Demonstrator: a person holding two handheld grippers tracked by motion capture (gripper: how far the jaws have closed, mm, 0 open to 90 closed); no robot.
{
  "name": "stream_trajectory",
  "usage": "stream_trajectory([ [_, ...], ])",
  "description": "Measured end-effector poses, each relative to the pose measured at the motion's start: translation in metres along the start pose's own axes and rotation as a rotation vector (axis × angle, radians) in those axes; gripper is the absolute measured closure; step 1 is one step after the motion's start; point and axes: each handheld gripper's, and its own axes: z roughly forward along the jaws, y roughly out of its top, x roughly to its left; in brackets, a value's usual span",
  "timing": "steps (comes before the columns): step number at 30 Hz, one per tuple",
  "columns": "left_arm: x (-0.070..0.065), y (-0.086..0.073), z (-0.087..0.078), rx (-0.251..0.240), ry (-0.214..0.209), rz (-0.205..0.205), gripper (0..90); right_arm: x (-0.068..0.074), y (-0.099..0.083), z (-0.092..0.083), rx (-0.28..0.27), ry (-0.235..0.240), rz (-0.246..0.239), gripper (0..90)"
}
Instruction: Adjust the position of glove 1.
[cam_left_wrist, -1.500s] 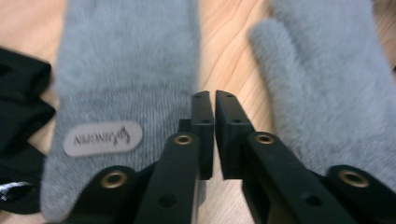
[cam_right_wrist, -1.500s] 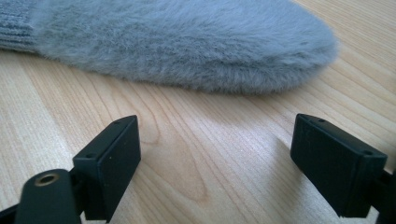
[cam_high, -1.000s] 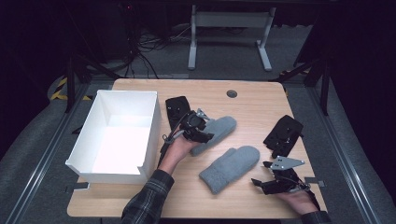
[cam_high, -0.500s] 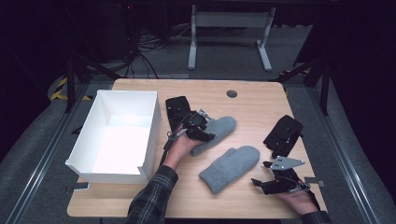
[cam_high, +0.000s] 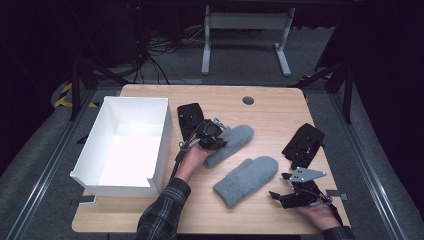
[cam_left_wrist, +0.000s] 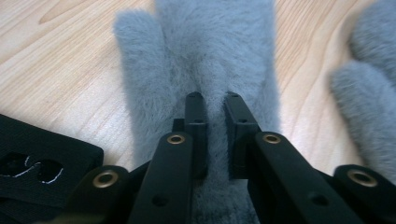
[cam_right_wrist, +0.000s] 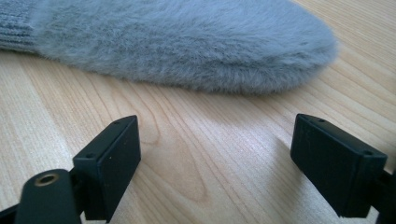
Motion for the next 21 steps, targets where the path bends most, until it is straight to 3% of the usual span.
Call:
stream_trajectory([
  [5,0.0,0.0,-0.007,-0.017,-0.036,-0.016,84.8,0.0,0.0,0.0,0.0,0.0,0.0,16.5],
  [12,-0.006,-0.002,-0.02,-0.032,-0.053,-0.02,85.1,0.0,0.0,0.0,0.001,0.001,0.001,16.5],
  [21,-0.016,-0.004,-0.043,-0.084,-0.102,-0.047,85.3,0.0,0.0,0.0,0.0,0.0,-0.001,16.5],
])
